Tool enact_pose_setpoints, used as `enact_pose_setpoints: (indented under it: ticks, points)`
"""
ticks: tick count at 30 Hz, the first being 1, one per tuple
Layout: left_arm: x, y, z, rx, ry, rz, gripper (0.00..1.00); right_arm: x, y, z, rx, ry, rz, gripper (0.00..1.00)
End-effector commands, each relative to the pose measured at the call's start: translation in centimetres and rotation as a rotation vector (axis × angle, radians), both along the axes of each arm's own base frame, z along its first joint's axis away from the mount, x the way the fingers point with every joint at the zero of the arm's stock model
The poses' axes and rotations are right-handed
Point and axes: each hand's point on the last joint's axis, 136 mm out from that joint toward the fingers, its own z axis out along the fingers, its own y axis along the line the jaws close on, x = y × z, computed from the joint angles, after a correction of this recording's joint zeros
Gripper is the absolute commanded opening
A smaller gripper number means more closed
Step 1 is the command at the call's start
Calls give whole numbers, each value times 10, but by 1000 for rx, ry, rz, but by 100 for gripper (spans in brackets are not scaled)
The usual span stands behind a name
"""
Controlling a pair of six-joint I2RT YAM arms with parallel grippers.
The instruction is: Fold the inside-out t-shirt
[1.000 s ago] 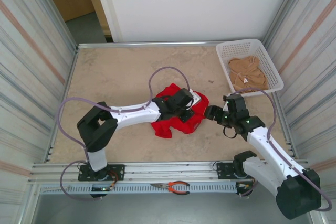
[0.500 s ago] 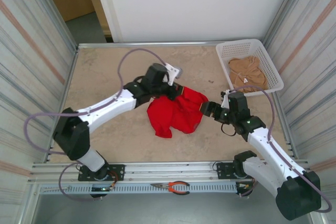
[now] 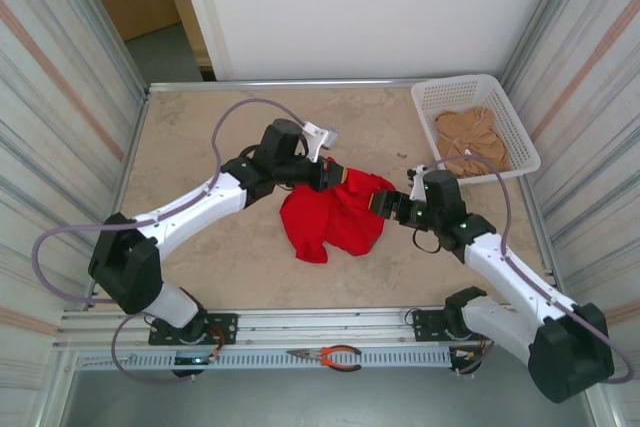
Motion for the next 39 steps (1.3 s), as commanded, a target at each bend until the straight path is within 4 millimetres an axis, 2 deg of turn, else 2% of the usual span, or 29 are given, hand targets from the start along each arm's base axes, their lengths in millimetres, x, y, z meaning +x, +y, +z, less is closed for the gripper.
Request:
enact_pose_setpoints:
  ticks: [1,3,5,6,8,9,11,14,16,19,21,22,26,30,35,39]
  points:
    - [-11,2,23,-76,-16,-31,0,21,14,12,6,-69,56,78]
    - [-12,4,22,-81,-5,-33,0,30,27,16,42,-75,108,76]
    - [-10,9,18,-82,13,-27,0,33,42,26,96,-87,172,65]
    - [-8,13,14,-87,26,-18,0,33,48,33,122,-92,204,53]
    - [-1,22,5,-94,55,0,0,29,58,51,173,-114,258,22]
    - [4,29,-2,-96,72,19,0,24,62,63,205,-131,287,12]
    - [16,39,-15,-110,110,52,0,12,70,86,269,-166,347,0]
    - [36,51,-37,-111,154,94,0,-12,84,118,363,-222,459,0]
    - [46,52,-47,-113,173,104,1,-23,90,128,404,-245,513,0]
    - [55,45,-50,-129,185,101,34,-26,95,128,446,-252,552,0]
    - [54,46,-49,-136,184,116,50,-20,94,122,446,-236,535,0]
    - [52,48,-48,-135,177,129,54,-17,93,120,444,-230,528,0]
    - [35,66,-45,-118,124,230,56,-2,84,111,433,-212,466,0]
    - [11,81,-44,-88,40,339,54,6,75,105,428,-201,415,0]
    - [-17,63,-43,-1,-104,312,51,6,72,102,422,-195,395,0]
    - [-22,43,-44,115,-225,266,52,6,71,103,420,-196,387,0]
